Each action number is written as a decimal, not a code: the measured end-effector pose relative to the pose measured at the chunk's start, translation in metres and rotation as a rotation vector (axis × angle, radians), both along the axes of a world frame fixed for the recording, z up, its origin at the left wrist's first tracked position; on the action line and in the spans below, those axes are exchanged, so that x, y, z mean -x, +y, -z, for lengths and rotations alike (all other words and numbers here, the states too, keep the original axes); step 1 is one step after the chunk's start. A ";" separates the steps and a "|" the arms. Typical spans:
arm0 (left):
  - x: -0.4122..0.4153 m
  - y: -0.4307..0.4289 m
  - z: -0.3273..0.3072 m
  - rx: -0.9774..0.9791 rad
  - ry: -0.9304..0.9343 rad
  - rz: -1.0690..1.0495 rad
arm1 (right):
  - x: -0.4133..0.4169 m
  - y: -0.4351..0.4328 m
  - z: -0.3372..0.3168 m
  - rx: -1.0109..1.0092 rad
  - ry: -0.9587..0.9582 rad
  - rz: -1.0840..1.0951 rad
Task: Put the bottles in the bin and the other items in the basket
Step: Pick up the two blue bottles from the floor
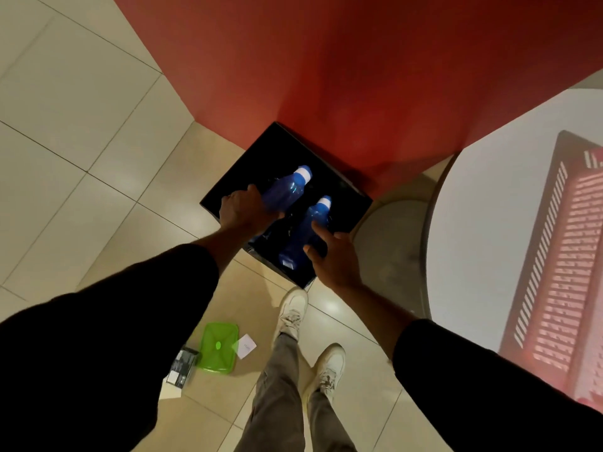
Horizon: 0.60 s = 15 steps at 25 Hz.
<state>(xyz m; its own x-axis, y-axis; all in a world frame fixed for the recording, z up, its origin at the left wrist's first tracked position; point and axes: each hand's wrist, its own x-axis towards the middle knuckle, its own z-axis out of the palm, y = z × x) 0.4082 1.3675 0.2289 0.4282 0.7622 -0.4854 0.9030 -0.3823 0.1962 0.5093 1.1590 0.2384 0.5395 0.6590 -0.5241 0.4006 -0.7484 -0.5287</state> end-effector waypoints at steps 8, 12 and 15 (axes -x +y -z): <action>0.074 -0.092 -0.012 0.051 0.146 0.256 | 0.054 -0.097 -0.026 0.202 0.197 0.030; 0.093 -0.170 -0.034 0.138 0.096 0.496 | 0.055 -0.142 -0.053 0.285 0.176 0.083; 0.093 -0.217 -0.052 0.186 0.072 0.680 | 0.056 -0.171 -0.072 0.281 0.143 0.117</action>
